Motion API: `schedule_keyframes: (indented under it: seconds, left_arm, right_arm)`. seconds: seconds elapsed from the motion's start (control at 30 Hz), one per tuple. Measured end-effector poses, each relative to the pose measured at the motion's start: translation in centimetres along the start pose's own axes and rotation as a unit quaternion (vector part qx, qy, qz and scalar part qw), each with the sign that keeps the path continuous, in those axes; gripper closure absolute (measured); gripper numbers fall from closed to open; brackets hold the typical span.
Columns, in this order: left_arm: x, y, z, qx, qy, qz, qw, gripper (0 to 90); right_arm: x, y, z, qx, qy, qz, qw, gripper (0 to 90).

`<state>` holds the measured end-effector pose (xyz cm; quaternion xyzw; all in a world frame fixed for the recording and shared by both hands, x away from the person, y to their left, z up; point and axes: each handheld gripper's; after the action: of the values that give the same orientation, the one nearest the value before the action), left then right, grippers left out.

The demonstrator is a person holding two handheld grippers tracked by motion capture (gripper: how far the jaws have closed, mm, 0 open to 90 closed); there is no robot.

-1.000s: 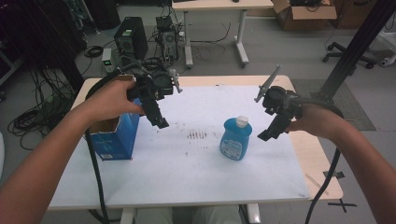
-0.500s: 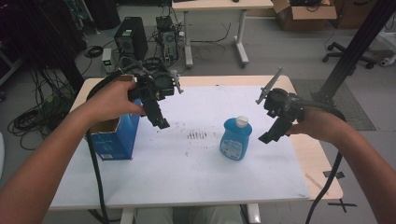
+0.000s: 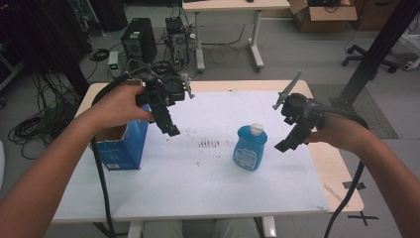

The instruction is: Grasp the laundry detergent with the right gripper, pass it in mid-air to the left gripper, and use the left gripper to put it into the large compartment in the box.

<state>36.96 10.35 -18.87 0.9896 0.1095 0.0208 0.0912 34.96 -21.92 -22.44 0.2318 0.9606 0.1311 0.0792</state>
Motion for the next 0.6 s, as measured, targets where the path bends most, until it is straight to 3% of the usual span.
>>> schedule_keyframes:
  seconds: [0.33, 0.6]
  left_arm:
    - [-0.1, 0.0, 0.1, 0.0, 0.003, 0.002, 1.0, 6.8]
    - [0.0, 0.0, 0.3, -0.001, 0.001, 0.002, 1.0, 6.8]
  right_arm:
    - [0.2, -0.3, 0.3, -0.004, 0.003, 0.016, 0.9999, 5.1]
    - [0.2, -0.5, 1.1, -0.013, 0.012, 0.048, 0.9987, 5.2]
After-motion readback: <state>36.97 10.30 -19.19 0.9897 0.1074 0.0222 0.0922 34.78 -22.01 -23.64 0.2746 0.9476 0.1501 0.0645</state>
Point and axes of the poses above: each handheld gripper's, and its own axes: z roughly forward along the jaws, y roughly out of its top, x roughly to its left, and after that the axes turned 5 degrees about -y, right-handed
